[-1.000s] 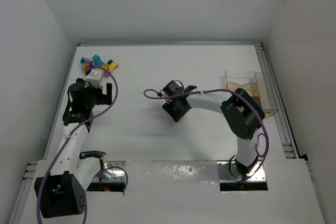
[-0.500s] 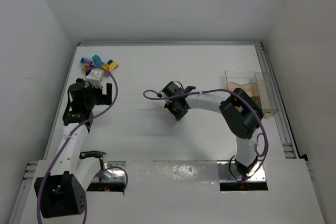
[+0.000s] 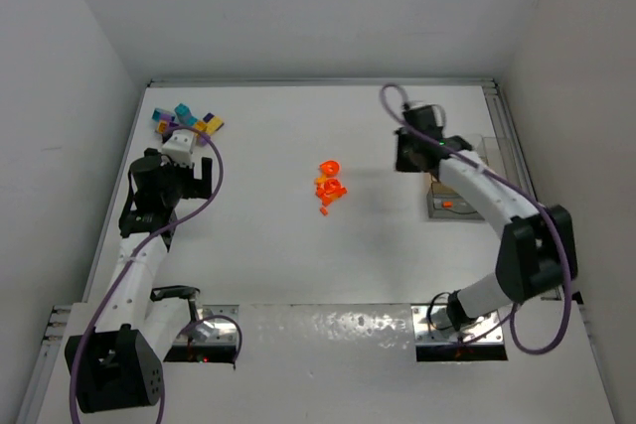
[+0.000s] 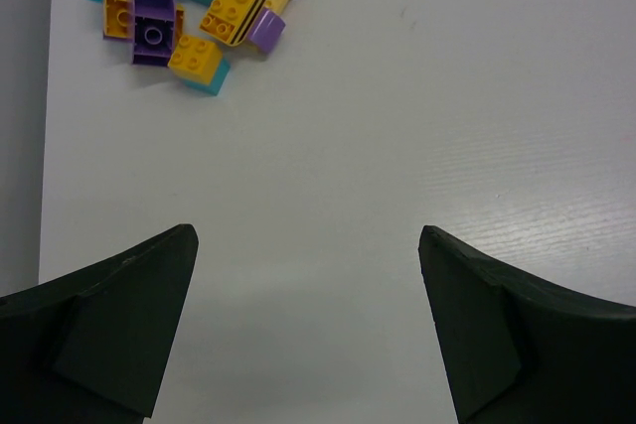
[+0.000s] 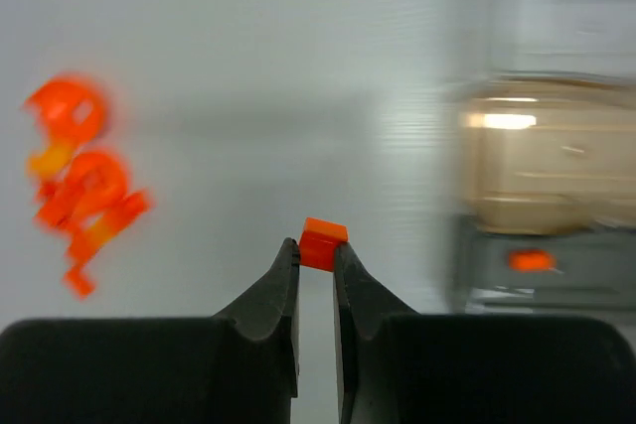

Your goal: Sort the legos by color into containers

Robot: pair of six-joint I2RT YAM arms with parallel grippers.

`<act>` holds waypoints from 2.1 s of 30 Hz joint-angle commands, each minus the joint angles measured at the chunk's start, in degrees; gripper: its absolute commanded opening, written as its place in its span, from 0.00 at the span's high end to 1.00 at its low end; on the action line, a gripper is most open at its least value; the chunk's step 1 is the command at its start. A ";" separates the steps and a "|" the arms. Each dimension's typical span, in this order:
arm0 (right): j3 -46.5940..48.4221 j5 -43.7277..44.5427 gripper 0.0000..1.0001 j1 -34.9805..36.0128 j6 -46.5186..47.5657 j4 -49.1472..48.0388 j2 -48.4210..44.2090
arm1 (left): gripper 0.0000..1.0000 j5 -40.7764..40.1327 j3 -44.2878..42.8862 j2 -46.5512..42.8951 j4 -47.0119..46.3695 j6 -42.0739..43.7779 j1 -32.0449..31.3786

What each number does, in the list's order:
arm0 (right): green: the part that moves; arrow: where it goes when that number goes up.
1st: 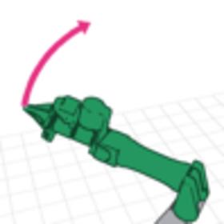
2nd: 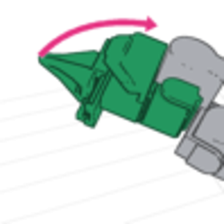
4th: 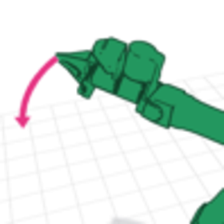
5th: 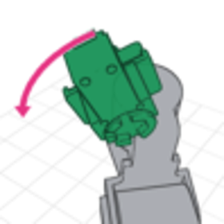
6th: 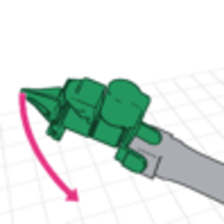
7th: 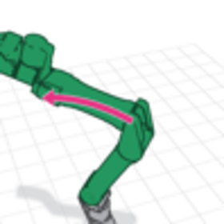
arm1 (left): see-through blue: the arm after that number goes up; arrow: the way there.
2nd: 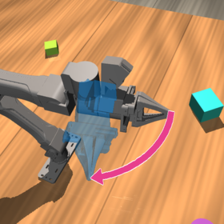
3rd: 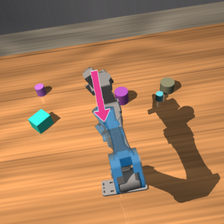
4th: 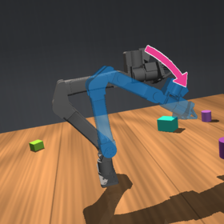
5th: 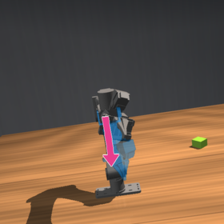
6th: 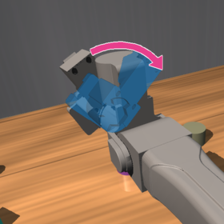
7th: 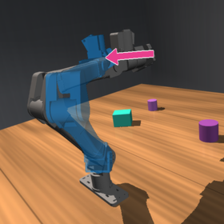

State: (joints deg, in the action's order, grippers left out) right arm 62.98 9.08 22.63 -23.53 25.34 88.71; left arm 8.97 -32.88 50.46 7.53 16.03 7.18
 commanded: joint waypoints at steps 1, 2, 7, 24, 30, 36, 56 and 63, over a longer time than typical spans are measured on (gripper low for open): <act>-6.36 8.12 1.00 -8.90 -7.84 5.05 -7.39 | 0.08 -0.18 0.54 -1.33 -2.78 -0.56 -0.32; -7.25 8.75 1.00 -12.66 -8.11 5.76 -8.36 | 0.08 -0.10 0.71 -1.33 -2.87 -0.65 -0.32; -12.70 4.73 1.00 -25.07 -9.69 5.08 -11.27 | 0.08 0.52 0.54 -0.89 -3.31 -0.57 -0.33; -11.83 4.19 0.96 -28.26 -7.15 0.93 -2.40 | 0.22 -7.11 -2.18 3.76 4.51 10.95 -0.59; -11.48 3.93 0.78 -28.26 -5.65 1.37 -1.87 | 0.24 -8.53 -12.26 11.58 14.69 11.83 -0.76; -11.48 4.19 0.57 -28.26 -4.77 1.46 -2.22 | 0.26 -1.69 -22.55 21.14 25.86 6.75 -0.85; 3.53 7.73 0.46 -6.58 13.17 2.07 -5.49 | 0.36 -12.05 -49.28 47.79 36.94 -12.77 3.89; 11.72 4.81 0.47 3.29 6.22 0.94 5.94 | 0.34 -17.40 -44.20 42.10 30.89 -13.13 4.51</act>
State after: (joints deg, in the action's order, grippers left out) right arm 71.05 15.09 24.12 -14.63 26.48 91.15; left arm -4.25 -78.08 97.86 41.50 4.75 11.46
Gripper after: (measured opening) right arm 0.534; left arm 0.652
